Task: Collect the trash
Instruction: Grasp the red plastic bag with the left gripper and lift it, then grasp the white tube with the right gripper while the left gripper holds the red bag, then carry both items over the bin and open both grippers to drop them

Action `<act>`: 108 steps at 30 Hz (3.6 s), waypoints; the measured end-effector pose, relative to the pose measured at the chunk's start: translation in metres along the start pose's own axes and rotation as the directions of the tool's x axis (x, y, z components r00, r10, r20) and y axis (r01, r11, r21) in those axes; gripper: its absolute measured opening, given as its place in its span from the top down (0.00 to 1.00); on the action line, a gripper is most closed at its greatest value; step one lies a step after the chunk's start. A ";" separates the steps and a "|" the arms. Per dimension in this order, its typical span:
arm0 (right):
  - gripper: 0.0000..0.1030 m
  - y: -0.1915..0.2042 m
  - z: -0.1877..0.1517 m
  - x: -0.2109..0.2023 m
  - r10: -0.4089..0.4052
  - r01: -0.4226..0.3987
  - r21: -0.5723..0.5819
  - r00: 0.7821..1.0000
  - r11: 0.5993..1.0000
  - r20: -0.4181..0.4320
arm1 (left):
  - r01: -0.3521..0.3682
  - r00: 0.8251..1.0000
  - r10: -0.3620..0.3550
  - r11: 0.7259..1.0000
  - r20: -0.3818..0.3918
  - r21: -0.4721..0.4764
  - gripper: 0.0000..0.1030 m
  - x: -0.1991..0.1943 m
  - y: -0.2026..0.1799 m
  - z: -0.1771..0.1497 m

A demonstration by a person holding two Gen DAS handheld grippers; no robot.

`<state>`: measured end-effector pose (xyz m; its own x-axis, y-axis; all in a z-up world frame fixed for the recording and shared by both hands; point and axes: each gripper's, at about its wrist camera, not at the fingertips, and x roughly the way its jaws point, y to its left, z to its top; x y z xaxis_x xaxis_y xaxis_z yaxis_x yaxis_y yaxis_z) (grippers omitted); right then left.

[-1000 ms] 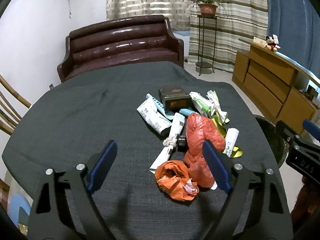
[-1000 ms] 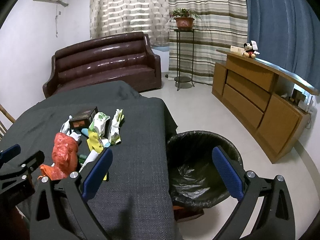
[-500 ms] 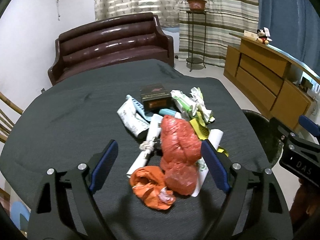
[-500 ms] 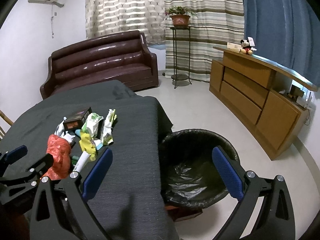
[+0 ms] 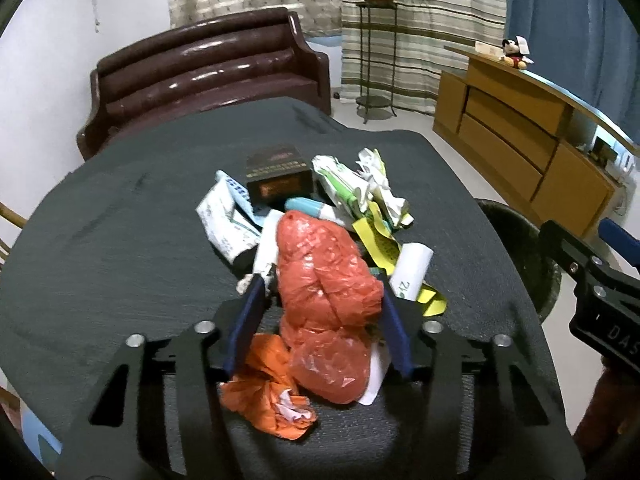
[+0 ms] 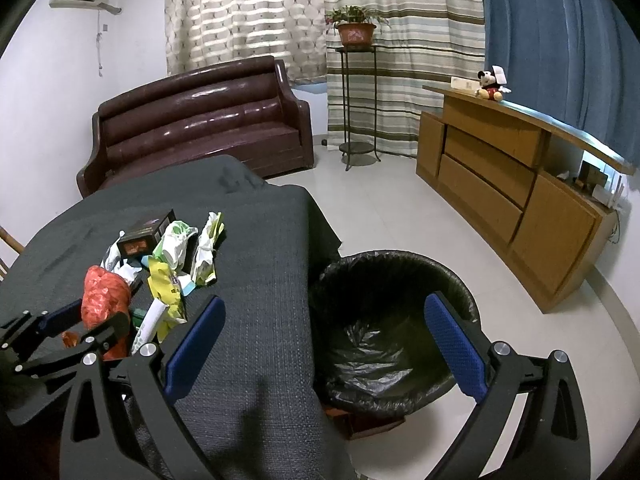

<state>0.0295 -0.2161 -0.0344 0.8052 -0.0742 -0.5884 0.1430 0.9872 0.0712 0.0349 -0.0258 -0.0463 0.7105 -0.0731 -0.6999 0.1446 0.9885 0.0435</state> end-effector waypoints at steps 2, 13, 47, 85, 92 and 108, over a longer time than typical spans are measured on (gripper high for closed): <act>0.05 0.000 0.000 0.001 0.000 0.000 0.001 1.000 1.000 -0.003 | 0.017 1.000 -0.017 1.000 -0.009 0.003 0.58 0.002 0.000 -0.001; 0.05 -0.001 -0.001 0.001 0.005 -0.005 0.001 1.000 1.000 -0.011 | 0.024 0.999 -0.024 1.000 0.039 0.002 0.61 -0.015 0.006 0.003; 0.51 0.119 -0.032 -0.011 0.102 -0.120 -0.126 0.985 0.985 -0.139 | -0.128 0.990 0.134 0.987 0.055 -0.093 0.61 -0.046 0.150 -0.030; 0.93 0.087 -0.010 -0.027 0.142 -0.144 -0.085 0.989 0.986 -0.031 | -0.016 0.992 0.024 0.998 0.121 -0.063 0.60 -0.066 0.096 -0.007; 0.93 0.042 0.005 -0.023 0.069 -0.069 -0.059 0.998 0.996 0.012 | 0.052 0.988 -0.050 0.999 0.143 -0.010 0.60 -0.059 0.050 0.009; 0.93 -0.049 0.012 0.011 -0.021 0.021 0.043 1.000 0.999 0.009 | 0.163 0.975 -0.179 0.979 0.130 0.126 0.61 -0.012 -0.067 0.035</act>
<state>0.0384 -0.2666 -0.0343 0.8071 -0.0962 -0.5825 0.1839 0.9785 0.0933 0.0411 -0.0956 -0.0156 0.7567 -0.2654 -0.5975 0.3441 0.9388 0.0187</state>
